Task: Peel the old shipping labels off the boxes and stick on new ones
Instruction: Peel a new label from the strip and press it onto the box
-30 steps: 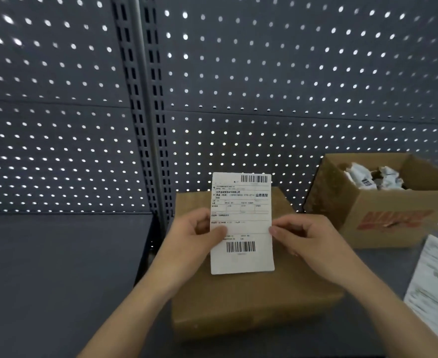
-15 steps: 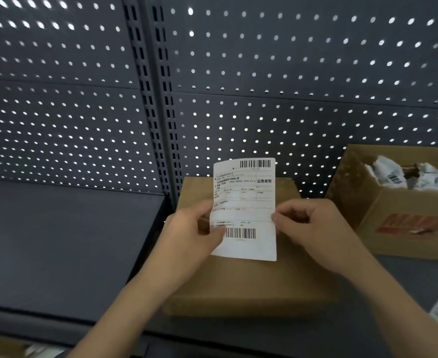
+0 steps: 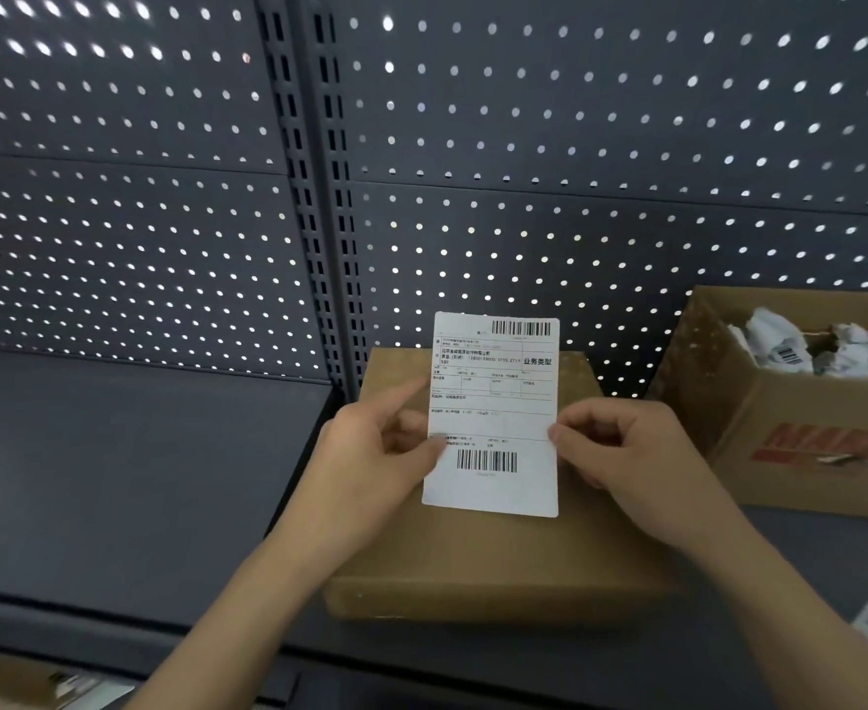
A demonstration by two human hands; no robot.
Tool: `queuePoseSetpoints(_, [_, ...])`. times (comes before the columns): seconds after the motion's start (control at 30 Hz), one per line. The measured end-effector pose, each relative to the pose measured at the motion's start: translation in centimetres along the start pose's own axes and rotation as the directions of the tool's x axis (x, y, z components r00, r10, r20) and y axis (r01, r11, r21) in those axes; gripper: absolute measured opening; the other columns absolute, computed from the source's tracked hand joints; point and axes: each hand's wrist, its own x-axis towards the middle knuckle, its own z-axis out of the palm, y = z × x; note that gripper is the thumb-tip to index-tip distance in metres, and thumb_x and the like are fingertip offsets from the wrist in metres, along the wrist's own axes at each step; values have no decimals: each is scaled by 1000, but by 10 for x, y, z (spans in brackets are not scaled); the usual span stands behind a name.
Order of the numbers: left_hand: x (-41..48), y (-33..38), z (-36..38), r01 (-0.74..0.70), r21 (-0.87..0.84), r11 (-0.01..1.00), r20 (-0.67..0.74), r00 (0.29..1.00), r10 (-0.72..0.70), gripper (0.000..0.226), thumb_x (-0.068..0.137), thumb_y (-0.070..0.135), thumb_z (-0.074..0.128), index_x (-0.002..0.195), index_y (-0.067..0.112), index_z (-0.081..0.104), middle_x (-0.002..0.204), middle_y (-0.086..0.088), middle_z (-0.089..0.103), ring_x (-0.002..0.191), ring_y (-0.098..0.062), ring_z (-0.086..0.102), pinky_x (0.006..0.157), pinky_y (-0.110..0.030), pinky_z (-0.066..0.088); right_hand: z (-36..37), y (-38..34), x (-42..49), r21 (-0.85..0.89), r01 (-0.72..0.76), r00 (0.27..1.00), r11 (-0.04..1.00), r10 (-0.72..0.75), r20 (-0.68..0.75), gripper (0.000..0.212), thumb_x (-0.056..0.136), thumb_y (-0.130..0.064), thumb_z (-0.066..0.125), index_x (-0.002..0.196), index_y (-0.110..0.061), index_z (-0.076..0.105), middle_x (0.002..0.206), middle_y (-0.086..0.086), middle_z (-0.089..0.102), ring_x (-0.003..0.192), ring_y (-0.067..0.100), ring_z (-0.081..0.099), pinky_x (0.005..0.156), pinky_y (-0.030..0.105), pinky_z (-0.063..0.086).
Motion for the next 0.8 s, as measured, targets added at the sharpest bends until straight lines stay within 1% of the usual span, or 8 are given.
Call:
queuePoseSetpoints(0.07, [0, 0, 0, -2, 7, 1000, -16, 1000, 2, 50, 91, 9, 67, 113, 52, 57, 82, 12, 75, 82, -5, 71, 78, -17, 54, 0, 1, -1, 13, -9, 1000, 1000, 9, -2, 15, 94, -13, 63, 84, -14, 75, 57, -15, 64, 49, -1, 50, 51, 11, 40])
queuePoseSetpoints(0.17, [0, 1, -2, 29, 33, 999, -39, 999, -28, 28, 91, 13, 68, 110, 33, 68, 80, 13, 75, 82, 0, 70, 79, -22, 54, -1, -1, -2, 23, -19, 1000, 1000, 19, 4, 16, 94, -15, 63, 83, -16, 75, 58, -11, 65, 48, 1, 47, 51, 14, 42])
queuePoseSetpoints(0.27, [1, -2, -5, 63, 48, 997, -68, 996, -60, 6, 90, 20, 70, 92, 26, 73, 79, 14, 75, 81, -1, 70, 80, -30, 55, -1, -1, -3, 22, -5, 1000, 1000, 5, -17, 16, 94, -15, 62, 84, -16, 75, 60, -12, 66, 49, 1, 48, 52, 13, 43])
queuePoseSetpoints(0.33, [2, -3, -6, 73, 56, 996, -76, 995, -68, 5, 89, 22, 71, 86, 25, 73, 78, 13, 75, 80, -2, 70, 79, -33, 55, -1, -1, -2, 42, -6, 1000, 999, 6, -13, 16, 94, -14, 63, 84, -16, 75, 58, -11, 64, 49, 2, 47, 51, 15, 41])
queuePoseSetpoints(0.47, [4, -8, -8, 69, 105, 992, -95, 994, -59, 7, 89, 25, 70, 83, 26, 72, 77, 12, 74, 78, -4, 69, 76, -34, 56, 2, 2, -1, 50, -21, 999, 999, 19, 38, 16, 94, -14, 63, 85, -17, 75, 56, -13, 62, 49, 3, 45, 51, 16, 39])
queuePoseSetpoints(0.63, [4, -12, -6, 37, 133, 990, -76, 997, -27, 7, 90, 25, 69, 84, 28, 71, 80, 17, 72, 79, 0, 67, 70, -20, 53, 4, 4, 1, -1, 3, 1000, 1000, -3, 23, 14, 93, -12, 64, 87, -18, 75, 67, -15, 70, 53, -3, 55, 52, 9, 40])
queuePoseSetpoints(0.73, [3, -14, -6, 15, 168, 986, -70, 998, -4, 6, 89, 24, 70, 86, 29, 71, 84, 18, 71, 82, 2, 66, 70, -14, 52, 5, 6, 3, -42, 13, 1000, 999, -12, 16, 15, 93, -13, 65, 86, -21, 75, 79, -12, 74, 60, -4, 60, 56, 10, 43])
queuePoseSetpoints(0.8, [2, -15, -6, 17, 191, 981, -58, 998, -6, 9, 87, 22, 73, 86, 30, 70, 84, 19, 71, 81, 0, 65, 70, -14, 52, 5, 8, 3, -70, 15, 1000, 997, -14, 19, 14, 93, -15, 65, 88, -23, 75, 85, -14, 74, 68, -3, 64, 60, 11, 45])
